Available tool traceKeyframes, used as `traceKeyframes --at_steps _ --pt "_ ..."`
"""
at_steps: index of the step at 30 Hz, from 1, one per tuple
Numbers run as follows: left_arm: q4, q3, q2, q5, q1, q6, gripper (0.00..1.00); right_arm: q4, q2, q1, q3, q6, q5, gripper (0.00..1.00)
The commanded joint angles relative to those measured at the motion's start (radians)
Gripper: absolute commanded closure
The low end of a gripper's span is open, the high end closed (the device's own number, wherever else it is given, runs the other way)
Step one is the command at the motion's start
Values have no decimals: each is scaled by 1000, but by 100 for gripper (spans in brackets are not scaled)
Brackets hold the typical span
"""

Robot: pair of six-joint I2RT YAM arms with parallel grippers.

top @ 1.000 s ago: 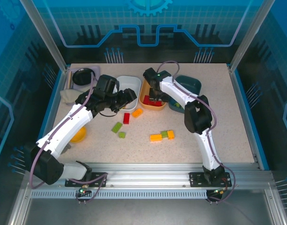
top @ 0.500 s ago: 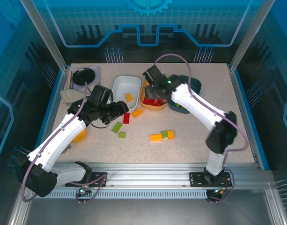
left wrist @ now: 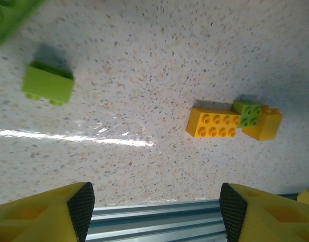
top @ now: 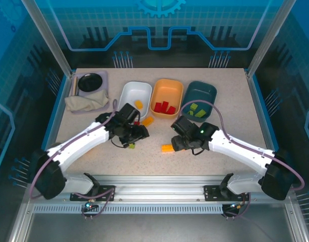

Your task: Sort the legos into containers by color

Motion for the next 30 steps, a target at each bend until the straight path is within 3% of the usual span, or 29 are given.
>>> traceKeyframes --at_steps 1,6,9,11,15,18,24,27,30 --pt "130 58 90 -49 -30 -88 30 49 -48 24 1 46 -36 36" --pt "80 208 269 -74 -80 69 33 3 -71 21 23 84 14 36" --pt "72 241 309 -60 -149 75 30 -52 -136 15 35 111 60 36" --pt "40 248 349 -27 -169 -19 28 -82 -220 16 19 121 98 36" --pt "41 234 390 49 -177 -354 24 -156 -340 5 0 138 117 35" --pt "130 199 364 13 -203 -643 3 -201 -389 5 -5 151 115 35" --pt "356 179 462 41 -247 -1079 1 -235 -427 4 -1 157 124 35" --pt "410 173 508 53 -283 -1208 2 -237 -425 5 8 149 129 35" --pt "405 160 519 36 -297 -1245 2 -237 -425 5 12 142 136 35"
